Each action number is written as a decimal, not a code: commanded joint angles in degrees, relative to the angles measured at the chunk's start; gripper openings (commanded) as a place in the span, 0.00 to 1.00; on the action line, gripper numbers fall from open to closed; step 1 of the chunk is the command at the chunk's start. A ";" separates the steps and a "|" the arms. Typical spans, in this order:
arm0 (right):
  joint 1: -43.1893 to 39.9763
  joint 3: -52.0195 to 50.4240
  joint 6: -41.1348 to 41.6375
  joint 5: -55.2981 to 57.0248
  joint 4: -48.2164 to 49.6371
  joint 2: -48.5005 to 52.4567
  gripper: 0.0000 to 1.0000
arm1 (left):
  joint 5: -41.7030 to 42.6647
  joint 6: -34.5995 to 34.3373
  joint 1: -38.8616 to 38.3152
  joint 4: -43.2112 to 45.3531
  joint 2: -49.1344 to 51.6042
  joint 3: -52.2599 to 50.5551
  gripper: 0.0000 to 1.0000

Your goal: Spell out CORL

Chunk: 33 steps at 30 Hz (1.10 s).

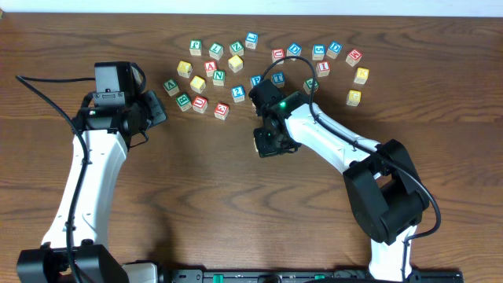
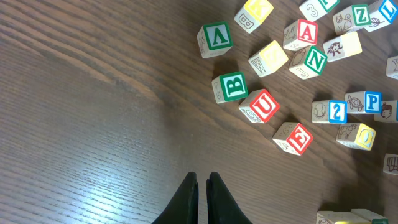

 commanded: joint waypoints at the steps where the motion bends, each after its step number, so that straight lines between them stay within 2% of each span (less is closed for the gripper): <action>1: -1.16 1.95 0.09 0.68 -1.05 0.20 0.01 | -0.52 0.50 -0.02 -0.13 0.66 -0.48 0.08; 8: -2.95 9.88 -1.27 0.72 -10.67 -1.20 0.01 | -0.52 0.52 -0.02 -0.13 0.66 -0.48 0.08; 16: -6.45 7.67 -1.33 1.75 -17.25 -1.95 0.01 | -0.55 0.52 -0.02 0.02 0.66 -0.48 0.08; 23: -7.54 1.44 -0.72 1.99 -12.81 -1.92 0.01 | -0.55 0.52 -0.02 0.11 0.66 -0.48 0.08; 29: -7.54 0.72 -0.31 8.11 -9.49 -1.90 0.03 | -0.55 0.50 -0.02 0.11 0.66 -0.48 0.08; 33: -7.54 0.70 -0.31 8.09 -7.26 -1.57 0.03 | -0.52 0.50 -0.02 0.04 0.66 -0.48 0.08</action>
